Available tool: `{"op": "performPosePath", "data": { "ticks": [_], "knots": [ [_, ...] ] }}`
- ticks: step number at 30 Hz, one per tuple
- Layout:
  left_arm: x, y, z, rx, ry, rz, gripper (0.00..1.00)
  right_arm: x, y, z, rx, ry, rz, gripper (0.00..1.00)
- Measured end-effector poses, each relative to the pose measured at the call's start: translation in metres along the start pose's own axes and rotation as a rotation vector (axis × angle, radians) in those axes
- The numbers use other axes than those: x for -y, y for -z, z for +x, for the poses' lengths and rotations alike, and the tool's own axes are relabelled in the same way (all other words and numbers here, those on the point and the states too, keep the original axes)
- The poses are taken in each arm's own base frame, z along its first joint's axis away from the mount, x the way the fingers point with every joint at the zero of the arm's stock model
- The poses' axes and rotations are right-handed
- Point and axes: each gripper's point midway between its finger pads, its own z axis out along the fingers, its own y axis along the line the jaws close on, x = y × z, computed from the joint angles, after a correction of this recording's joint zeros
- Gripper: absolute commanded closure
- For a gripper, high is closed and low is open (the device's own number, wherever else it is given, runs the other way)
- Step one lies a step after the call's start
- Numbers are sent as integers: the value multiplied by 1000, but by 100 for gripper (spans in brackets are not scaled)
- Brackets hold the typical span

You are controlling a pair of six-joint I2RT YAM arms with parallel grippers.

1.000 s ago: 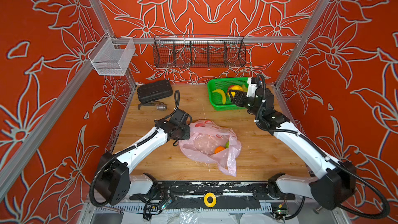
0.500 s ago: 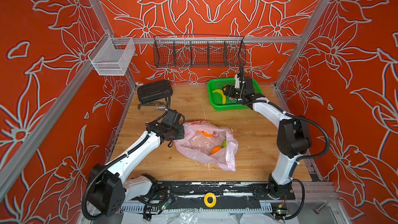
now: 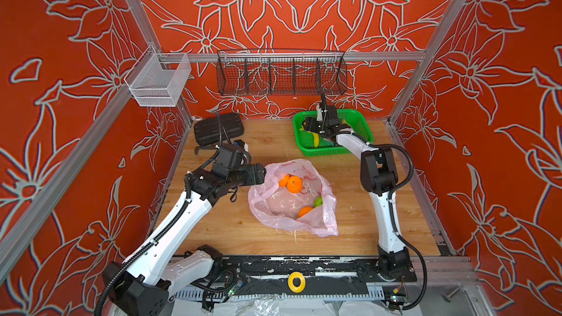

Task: Untie the knot of the plastic bag and take out the fruit
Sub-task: Place the fruit in the basket.

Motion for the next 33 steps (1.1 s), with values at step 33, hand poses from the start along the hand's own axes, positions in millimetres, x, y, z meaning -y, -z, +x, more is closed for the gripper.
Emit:
{"op": "performPosePath", "data": {
  "ticks": [33],
  "knots": [
    [17, -6, -1, -60, -18, 68, 0, -12, 63, 8, -48, 85, -2, 3]
  ]
}}
